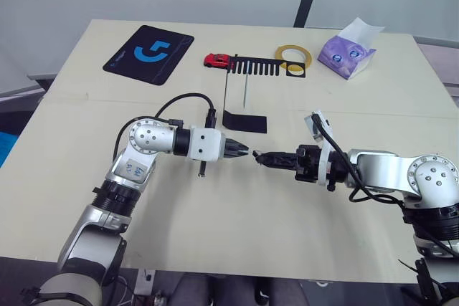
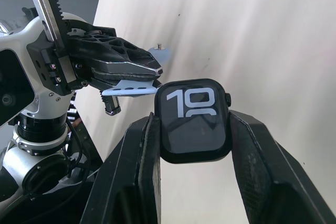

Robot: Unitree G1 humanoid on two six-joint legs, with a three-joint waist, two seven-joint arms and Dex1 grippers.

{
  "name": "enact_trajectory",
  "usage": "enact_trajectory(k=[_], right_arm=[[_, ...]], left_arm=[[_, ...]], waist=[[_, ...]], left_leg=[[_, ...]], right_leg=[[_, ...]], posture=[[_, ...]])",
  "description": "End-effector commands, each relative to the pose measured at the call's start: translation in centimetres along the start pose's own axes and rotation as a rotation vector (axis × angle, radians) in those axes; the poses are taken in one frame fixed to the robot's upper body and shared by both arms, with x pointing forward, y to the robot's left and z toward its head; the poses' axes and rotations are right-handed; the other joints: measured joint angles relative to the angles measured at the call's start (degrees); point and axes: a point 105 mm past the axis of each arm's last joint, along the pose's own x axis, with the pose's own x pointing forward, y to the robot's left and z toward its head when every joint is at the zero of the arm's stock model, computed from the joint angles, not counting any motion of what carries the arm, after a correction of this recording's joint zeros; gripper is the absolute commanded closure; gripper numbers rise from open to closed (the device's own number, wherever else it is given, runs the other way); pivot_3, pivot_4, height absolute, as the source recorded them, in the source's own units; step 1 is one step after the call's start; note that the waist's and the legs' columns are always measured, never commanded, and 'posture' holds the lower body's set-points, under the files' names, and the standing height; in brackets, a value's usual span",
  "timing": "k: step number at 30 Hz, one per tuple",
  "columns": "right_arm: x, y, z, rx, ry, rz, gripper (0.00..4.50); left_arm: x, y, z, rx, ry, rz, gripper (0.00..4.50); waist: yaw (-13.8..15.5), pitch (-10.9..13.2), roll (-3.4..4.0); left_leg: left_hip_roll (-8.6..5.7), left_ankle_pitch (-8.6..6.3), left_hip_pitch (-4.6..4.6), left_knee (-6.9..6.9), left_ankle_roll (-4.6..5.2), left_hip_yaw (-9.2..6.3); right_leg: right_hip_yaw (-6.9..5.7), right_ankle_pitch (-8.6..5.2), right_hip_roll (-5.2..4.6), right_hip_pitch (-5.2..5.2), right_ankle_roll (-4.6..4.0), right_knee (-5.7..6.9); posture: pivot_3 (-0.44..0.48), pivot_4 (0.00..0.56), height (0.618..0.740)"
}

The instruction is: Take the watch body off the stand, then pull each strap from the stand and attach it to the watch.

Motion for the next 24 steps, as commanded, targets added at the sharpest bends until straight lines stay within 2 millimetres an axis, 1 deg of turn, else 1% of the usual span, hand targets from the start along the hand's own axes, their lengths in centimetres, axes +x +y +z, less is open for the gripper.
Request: enact_trajectory(k=[1,24], right_arm=[[-0.58,1.31,1.19,-0.028,-0.051,0.045,3.0],[-0.53,1.48,1.27,-0.033,-0.052,0.051,3.0]], left_arm=[[0.05,0.39,0.74,0.042,-0.012,0.009,4.5],[0.14,0.55,0.68,0.045,-0.01,0.014,4.5]], waist=[[0.0,0.0,0.0],[0.0,0.0,0.0]], left_leg=[[0.0,0.0,0.0,0.0,0.0,0.0],[0.0,0.0,0.0,0.0,0.0,0.0]], right_leg=[[0.0,0.0,0.0,0.0,0.0,0.0],[0.0,0.0,0.0,0.0,0.0,0.0]], posture=[[0.0,0.15,0.738],[0.0,0.15,0.738]])
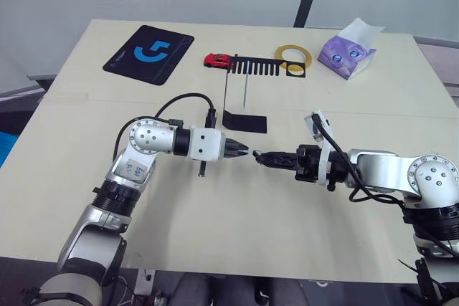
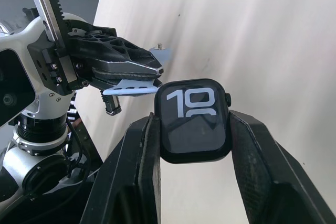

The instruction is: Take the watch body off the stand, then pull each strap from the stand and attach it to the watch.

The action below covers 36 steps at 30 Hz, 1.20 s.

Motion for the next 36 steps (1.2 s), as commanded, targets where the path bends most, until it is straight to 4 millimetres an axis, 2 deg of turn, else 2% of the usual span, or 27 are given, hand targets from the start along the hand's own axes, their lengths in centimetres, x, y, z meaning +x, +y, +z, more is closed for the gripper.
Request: enact_trajectory(k=[1,18,36], right_arm=[[-0.53,1.5,1.26,-0.034,-0.051,0.052,3.0],[-0.67,1.27,1.42,-0.029,-0.053,0.043,3.0],[-0.41,1.94,0.84,-0.065,-0.024,0.055,3.0]], left_arm=[[0.12,0.5,0.74,0.045,-0.012,0.008,4.5],[0.23,0.47,0.88,0.047,-0.017,0.011,4.5],[0.38,0.6,0.78,0.05,-0.012,0.015,4.5]], waist=[[0.0,0.0,0.0],[0.0,0.0,0.0],[0.0,0.0,0.0]], left_leg=[[0.0,0.0,0.0,0.0,0.0,0.0],[0.0,0.0,0.0,0.0,0.0,0.0],[0.0,0.0,0.0,0.0,0.0,0.0]], right_leg=[[0.0,0.0,0.0,0.0,0.0,0.0],[0.0,0.0,0.0,0.0,0.0,0.0],[0.0,0.0,0.0,0.0,0.0,0.0]], posture=[[0.0,0.15,0.738],[0.0,0.15,0.738],[0.0,0.15,0.738]])
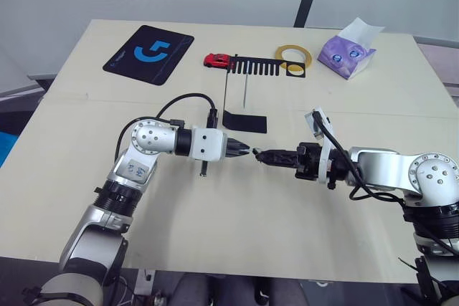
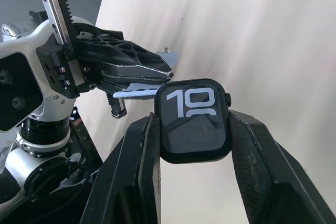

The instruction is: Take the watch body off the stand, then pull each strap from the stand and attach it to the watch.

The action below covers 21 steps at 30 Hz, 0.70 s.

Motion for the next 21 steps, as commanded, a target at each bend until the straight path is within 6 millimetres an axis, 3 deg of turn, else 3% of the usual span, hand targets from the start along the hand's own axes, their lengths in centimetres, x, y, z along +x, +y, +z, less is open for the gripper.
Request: enact_trajectory(k=[1,21], right_arm=[[-0.38,1.68,0.53,-0.053,-0.017,0.052,3.0],[-0.48,2.25,0.58,-0.084,-0.007,0.068,3.0]], left_arm=[[0.13,0.58,0.79,0.047,-0.014,0.008,4.5],[0.56,1.07,0.67,0.049,-0.011,0.013,4.5]], waist=[[0.0,0.0,0.0],[0.0,0.0,0.0]], left_leg=[[0.0,0.0,0.0,0.0,0.0,0.0],[0.0,0.0,0.0,0.0,0.0,0.0]], right_leg=[[0.0,0.0,0.0,0.0,0.0,0.0],[-0.01,0.0,0.0,0.0,0.0,0.0]], posture=[[0.0,0.15,0.738],[0.0,0.15,0.738]])
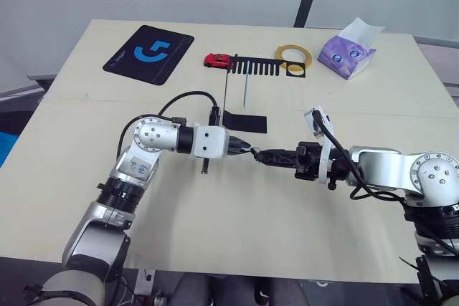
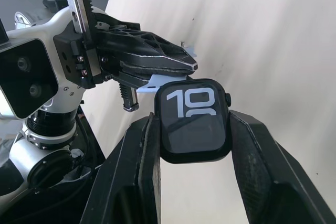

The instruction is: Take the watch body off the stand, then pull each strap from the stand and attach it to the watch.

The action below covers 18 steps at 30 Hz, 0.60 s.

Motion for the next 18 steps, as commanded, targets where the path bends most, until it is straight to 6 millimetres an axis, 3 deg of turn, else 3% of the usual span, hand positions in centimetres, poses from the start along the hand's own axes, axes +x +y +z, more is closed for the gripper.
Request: enact_trajectory(k=[1,18], right_arm=[[-0.35,1.51,0.56,-0.05,-0.009,0.048,3.0],[-0.21,1.56,0.43,-0.077,0.007,0.017,3.0]], left_arm=[[0.23,0.62,0.81,0.041,-0.018,0.016,4.5],[0.56,0.41,0.82,0.022,-0.011,0.009,4.5]], waist=[[0.0,0.0,0.0],[0.0,0.0,0.0]], left_leg=[[0.0,0.0,0.0,0.0,0.0,0.0],[0.0,0.0,0.0,0.0,0.0,0.0]], right_leg=[[0.0,0.0,0.0,0.0,0.0,0.0],[0.0,0.0,0.0,0.0,0.0,0.0]], posture=[[0.0,0.15,0.738],[0.0,0.15,0.738]])
